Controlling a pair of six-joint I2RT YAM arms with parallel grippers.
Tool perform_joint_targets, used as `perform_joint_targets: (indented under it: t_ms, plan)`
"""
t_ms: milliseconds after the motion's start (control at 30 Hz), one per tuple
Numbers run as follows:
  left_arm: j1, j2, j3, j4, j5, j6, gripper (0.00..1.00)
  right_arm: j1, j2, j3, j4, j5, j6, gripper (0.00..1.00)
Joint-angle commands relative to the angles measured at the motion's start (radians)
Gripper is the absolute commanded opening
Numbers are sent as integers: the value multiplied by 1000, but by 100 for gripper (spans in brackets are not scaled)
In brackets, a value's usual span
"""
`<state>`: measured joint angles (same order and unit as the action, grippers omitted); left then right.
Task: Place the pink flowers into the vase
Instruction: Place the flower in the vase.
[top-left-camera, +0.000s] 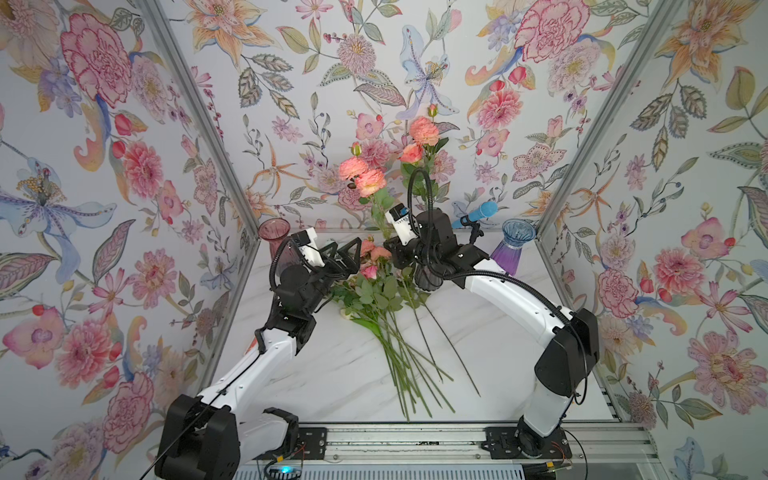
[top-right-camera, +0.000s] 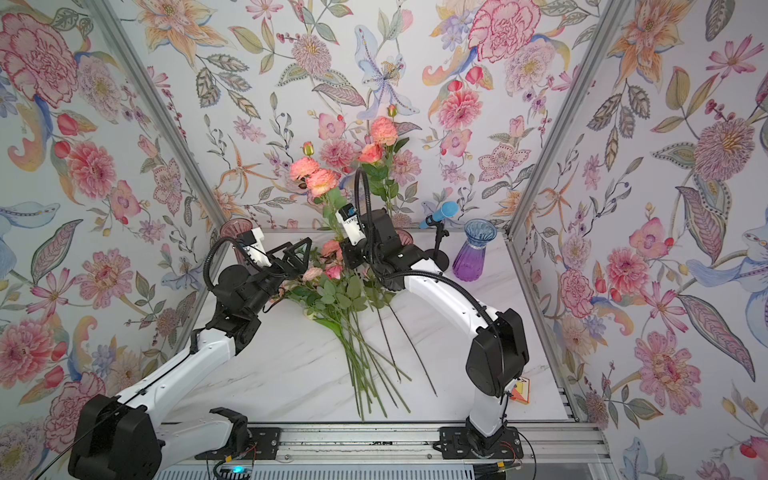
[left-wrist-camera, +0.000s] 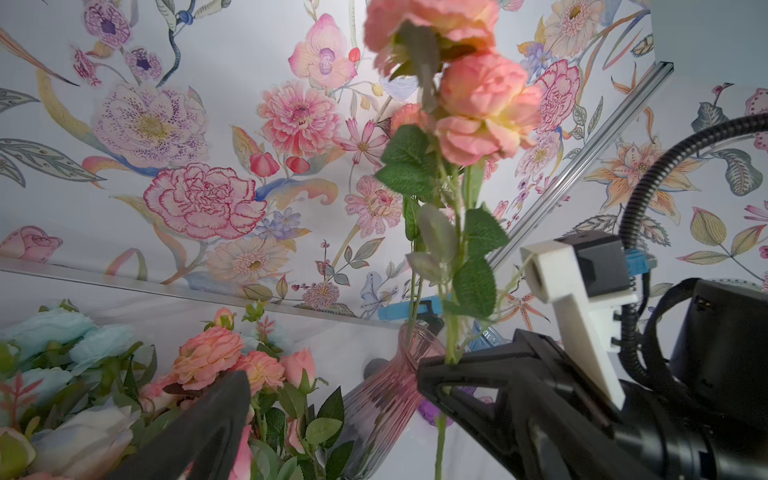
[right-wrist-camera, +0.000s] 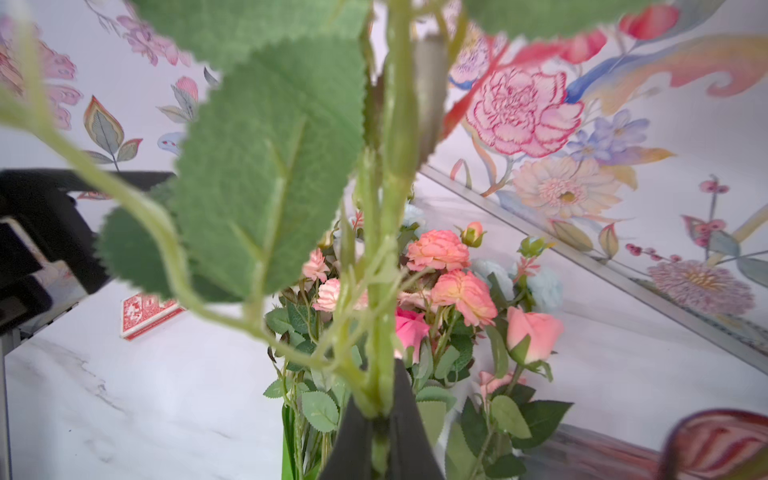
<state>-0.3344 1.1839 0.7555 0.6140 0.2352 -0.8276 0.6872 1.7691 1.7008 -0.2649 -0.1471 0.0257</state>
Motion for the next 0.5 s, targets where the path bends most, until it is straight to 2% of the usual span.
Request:
perform_joint_targets:
  t_ms: [0,167,467]
  plan:
    - [0,-30,31,-35,-20,52,100,-33,-79,49,31,16,-34,0]
    - [0,-53,43,-62,-30,98,100,-122,-131,92,51,53,-58,0]
    - [0,-62,53,-64,-32,134,100,-224,-173,54,185,82,-37,0]
